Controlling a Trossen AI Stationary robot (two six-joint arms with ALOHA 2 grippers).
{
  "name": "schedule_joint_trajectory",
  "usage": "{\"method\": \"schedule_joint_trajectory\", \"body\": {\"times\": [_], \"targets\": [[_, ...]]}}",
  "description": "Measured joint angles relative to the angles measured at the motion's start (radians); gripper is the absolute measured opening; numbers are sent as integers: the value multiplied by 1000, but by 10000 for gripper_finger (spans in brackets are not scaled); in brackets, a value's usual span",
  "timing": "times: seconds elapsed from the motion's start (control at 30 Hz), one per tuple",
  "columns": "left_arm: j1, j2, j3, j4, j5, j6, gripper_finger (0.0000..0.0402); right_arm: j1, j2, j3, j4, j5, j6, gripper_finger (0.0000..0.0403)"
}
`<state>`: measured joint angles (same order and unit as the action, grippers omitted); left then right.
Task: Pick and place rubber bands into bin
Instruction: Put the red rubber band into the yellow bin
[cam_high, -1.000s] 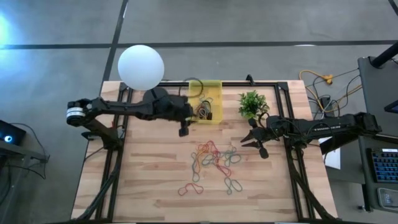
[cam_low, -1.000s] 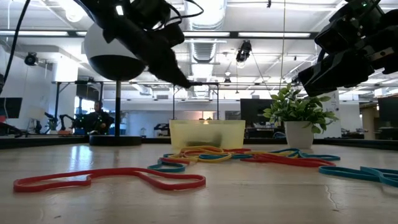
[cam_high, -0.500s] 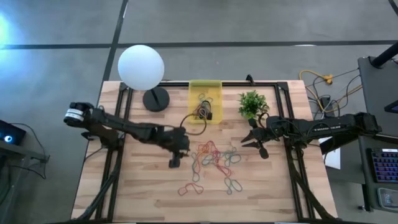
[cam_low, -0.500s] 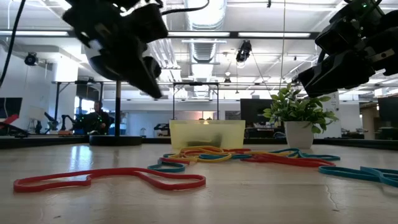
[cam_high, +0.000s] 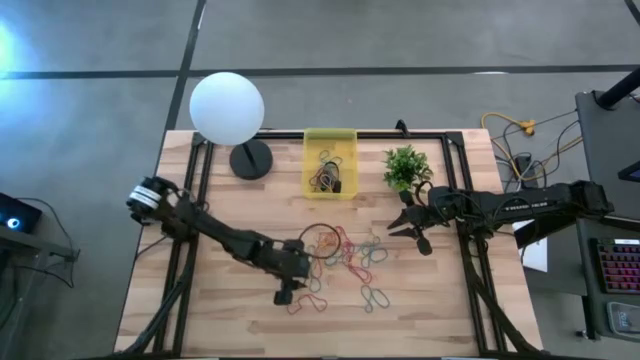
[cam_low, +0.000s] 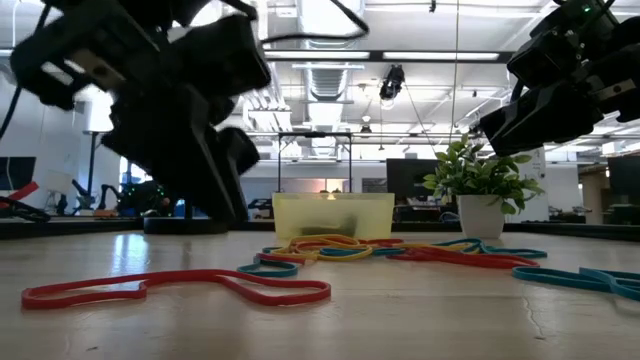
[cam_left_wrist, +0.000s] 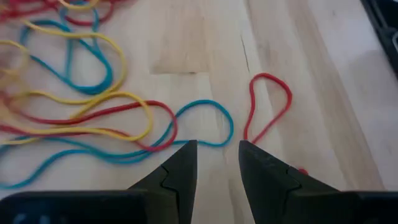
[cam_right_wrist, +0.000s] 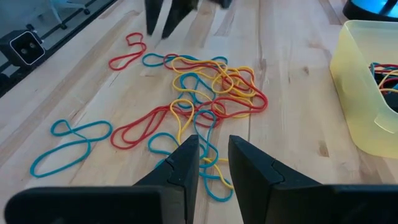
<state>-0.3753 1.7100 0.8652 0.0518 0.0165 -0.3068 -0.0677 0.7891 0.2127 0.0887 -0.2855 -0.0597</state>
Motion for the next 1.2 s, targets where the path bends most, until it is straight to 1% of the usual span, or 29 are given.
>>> {"method": "schedule_joint_trajectory", "body": {"times": [0.27,0.63,1.1,1.2], "targets": [[-25,90,8,102,46,-55,102,0,0,0,0,0,2,77],[-58,97,7,129,46,-89,102,0,0,-2,0,0,5,77],[-59,134,6,164,35,-107,102,0,0,-2,0,0,8,77],[-60,134,6,163,35,-106,96,0,0,-2,0,0,8,77]]}}
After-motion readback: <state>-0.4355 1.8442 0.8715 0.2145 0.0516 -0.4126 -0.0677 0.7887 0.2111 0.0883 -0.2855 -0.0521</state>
